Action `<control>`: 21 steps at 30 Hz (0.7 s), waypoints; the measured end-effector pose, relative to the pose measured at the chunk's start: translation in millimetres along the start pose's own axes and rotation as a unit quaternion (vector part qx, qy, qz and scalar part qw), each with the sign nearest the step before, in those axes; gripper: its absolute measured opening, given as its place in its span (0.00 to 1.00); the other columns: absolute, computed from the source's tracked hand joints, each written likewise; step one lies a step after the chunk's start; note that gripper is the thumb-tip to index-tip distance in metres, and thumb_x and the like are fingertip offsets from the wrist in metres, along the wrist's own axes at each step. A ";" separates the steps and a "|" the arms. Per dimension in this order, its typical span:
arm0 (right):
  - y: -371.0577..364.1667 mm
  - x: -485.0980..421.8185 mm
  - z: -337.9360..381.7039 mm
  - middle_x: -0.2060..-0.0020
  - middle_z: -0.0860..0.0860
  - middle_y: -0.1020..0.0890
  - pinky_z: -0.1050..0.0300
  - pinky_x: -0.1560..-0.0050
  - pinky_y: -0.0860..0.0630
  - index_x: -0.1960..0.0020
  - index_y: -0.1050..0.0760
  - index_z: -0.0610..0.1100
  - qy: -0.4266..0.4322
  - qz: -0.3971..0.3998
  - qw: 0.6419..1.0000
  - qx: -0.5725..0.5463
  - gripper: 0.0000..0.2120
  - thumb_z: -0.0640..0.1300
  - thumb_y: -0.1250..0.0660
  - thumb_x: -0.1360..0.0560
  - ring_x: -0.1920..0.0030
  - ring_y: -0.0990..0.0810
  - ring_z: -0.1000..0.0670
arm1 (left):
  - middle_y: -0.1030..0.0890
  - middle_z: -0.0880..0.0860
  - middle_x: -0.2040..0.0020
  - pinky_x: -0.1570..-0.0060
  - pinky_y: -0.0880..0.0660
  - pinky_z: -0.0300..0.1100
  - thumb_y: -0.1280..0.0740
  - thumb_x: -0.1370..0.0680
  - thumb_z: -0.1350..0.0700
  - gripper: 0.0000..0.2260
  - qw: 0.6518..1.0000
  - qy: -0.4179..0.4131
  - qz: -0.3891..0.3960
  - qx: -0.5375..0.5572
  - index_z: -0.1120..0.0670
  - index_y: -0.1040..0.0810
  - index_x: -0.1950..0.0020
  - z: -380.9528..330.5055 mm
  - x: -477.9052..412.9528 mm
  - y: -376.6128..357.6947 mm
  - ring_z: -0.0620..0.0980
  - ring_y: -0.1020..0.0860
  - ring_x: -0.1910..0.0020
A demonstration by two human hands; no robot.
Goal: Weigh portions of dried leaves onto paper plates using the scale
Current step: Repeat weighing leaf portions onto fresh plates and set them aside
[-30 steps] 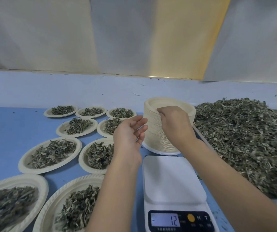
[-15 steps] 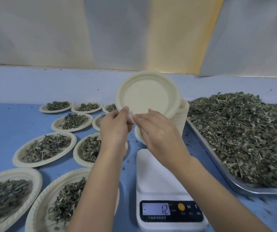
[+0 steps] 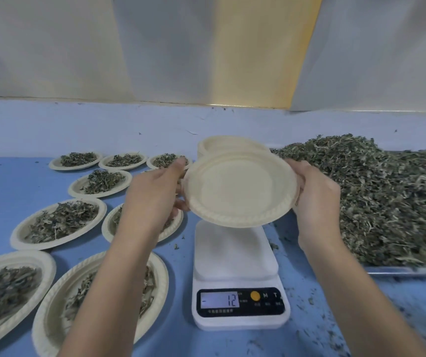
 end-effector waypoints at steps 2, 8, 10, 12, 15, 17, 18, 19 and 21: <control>8.4 2.3 -8.3 0.58 0.46 0.15 0.42 0.46 0.23 0.57 0.17 0.48 -0.003 -0.001 0.999 0.046 0.18 0.51 0.44 0.20 0.54 0.17 0.45 | 0.17 0.49 0.70 0.71 0.30 0.41 0.37 0.22 0.46 0.16 0.999 0.012 -0.032 -0.020 0.55 0.19 0.62 1.1 -1.7 3.8 0.47 0.24 0.80; 21.5 -6.7 -26.0 0.73 0.50 0.17 0.48 0.57 0.21 0.68 0.18 0.45 -0.011 0.006 0.987 0.162 0.25 0.52 0.44 0.20 0.69 0.18 0.49 | 0.17 0.49 0.71 0.71 0.26 0.40 0.38 0.23 0.52 0.14 0.993 0.053 -0.015 -0.105 0.56 0.19 0.64 16.3 -9.2 4.7 0.52 0.21 0.76; 22.9 -8.8 -35.0 0.73 0.48 0.17 0.45 0.54 0.20 0.68 0.18 0.43 -0.033 0.021 0.982 0.183 0.25 0.51 0.44 0.20 0.68 0.18 0.46 | 0.17 0.52 0.71 0.69 0.25 0.42 0.38 0.24 0.52 0.14 0.988 0.082 0.004 -0.135 0.58 0.19 0.62 26.7 -12.3 0.0 0.53 0.20 0.75; 23.2 -9.0 -43.4 0.73 0.48 0.17 0.43 0.53 0.20 0.68 0.18 0.44 -0.046 0.034 0.976 0.209 0.24 0.50 0.43 0.20 0.67 0.17 0.46 | 0.17 0.57 0.69 0.60 0.21 0.47 0.39 0.23 0.53 0.15 0.982 0.111 0.018 -0.151 0.63 0.19 0.58 38.7 -15.2 -5.4 0.54 0.21 0.75; 21.2 -8.6 -51.8 0.71 0.47 0.17 0.42 0.52 0.20 0.71 0.20 0.47 -0.041 0.048 0.968 0.241 0.24 0.48 0.43 0.20 0.64 0.17 0.43 | 0.17 0.62 0.64 0.52 0.20 0.50 0.39 0.23 0.54 0.17 0.973 0.130 0.038 -0.185 0.68 0.20 0.54 50.7 -15.7 -11.4 0.59 0.19 0.68; 19.4 -7.9 -55.7 0.70 0.45 0.17 0.41 0.52 0.21 0.74 0.22 0.48 -0.027 0.049 0.963 0.263 0.25 0.48 0.42 0.20 0.63 0.18 0.41 | 0.17 0.63 0.64 0.52 0.20 0.51 0.39 0.24 0.55 0.17 0.971 0.130 0.046 -0.196 0.69 0.20 0.55 55.5 -15.6 -12.9 0.62 0.19 0.64; 18.4 -7.6 -57.3 0.69 0.44 0.17 0.40 0.52 0.21 0.75 0.23 0.48 -0.023 0.050 0.961 0.272 0.25 0.47 0.43 0.20 0.62 0.18 0.40 | 0.17 0.63 0.65 0.52 0.20 0.52 0.39 0.24 0.55 0.17 0.970 0.131 0.047 -0.198 0.69 0.20 0.55 57.0 -15.9 -12.9 0.61 0.19 0.64; 17.8 -6.8 -58.5 0.69 0.43 0.17 0.40 0.52 0.22 0.75 0.22 0.47 -0.021 0.052 0.959 0.278 0.25 0.47 0.43 0.20 0.62 0.18 0.39 | 0.17 0.62 0.66 0.52 0.20 0.52 0.39 0.25 0.55 0.17 0.969 0.136 0.047 -0.199 0.69 0.20 0.55 57.9 -16.0 -12.6 0.60 0.19 0.67; 17.0 -5.9 -60.8 0.69 0.42 0.17 0.40 0.52 0.22 0.71 0.20 0.41 -0.019 0.057 0.956 0.288 0.25 0.46 0.43 0.20 0.61 0.19 0.37 | 0.18 0.60 0.69 0.53 0.20 0.50 0.39 0.25 0.55 0.17 0.967 0.146 0.051 -0.203 0.69 0.20 0.53 59.0 -16.5 -12.2 0.57 0.22 0.72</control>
Point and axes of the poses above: each hand's wrist, its own x-axis away from the middle knuckle, its own y-axis out of the back of the hand, z = x × y, the point moved 3 cm from there along -x, towards the middle knuckle
